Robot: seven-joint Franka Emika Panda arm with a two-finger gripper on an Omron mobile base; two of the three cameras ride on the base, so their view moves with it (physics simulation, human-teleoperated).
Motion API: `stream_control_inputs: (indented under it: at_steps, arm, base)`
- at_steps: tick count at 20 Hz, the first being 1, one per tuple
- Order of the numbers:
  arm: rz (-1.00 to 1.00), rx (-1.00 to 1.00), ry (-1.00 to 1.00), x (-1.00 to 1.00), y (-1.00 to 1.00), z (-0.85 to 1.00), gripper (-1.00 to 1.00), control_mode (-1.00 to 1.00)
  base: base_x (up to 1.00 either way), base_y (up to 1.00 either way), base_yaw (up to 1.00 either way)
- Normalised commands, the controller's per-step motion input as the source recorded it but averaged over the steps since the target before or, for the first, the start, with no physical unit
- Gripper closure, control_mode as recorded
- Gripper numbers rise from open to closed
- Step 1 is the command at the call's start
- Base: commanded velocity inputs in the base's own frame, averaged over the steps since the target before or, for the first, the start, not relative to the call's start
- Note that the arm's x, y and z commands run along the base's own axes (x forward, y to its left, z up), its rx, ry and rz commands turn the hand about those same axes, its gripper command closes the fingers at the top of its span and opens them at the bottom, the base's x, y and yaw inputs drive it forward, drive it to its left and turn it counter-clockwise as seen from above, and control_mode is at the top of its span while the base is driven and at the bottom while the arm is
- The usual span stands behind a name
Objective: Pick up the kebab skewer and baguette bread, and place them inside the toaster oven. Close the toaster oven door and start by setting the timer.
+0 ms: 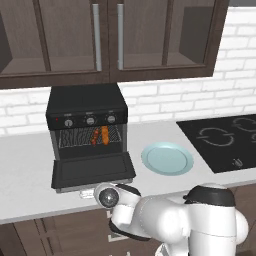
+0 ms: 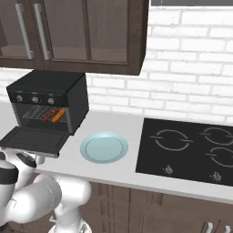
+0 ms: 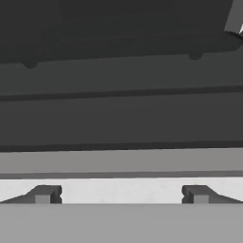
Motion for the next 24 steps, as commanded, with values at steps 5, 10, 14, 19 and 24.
stream_control_inputs:
  at_steps: [5, 10, 14, 19, 24]
  arm:
    - [0.00, 0.00, 0.00, 0.09, 0.00, -0.01, -1.00, -1.00]
    - [0.00, 0.00, 0.00, 0.11, 0.00, 0.00, -1.00, -1.00]
    - [0.00, 0.00, 0.00, 0.14, 0.00, 0.00, -1.00, -1.00]
    - [0.00, 0.00, 0.00, 0.16, 0.00, 0.00, -1.00, -1.00]
    - [0.00, 0.00, -0.04, 0.05, 0.00, 0.06, -1.00, -1.00]
  base:
    - [0.00, 0.00, 0.00]
    - [0.00, 0.00, 0.00]
    - [0.00, 0.00, 0.00]
    - [0.00, 0.00, 0.00]
    - [0.00, 0.00, 0.00]
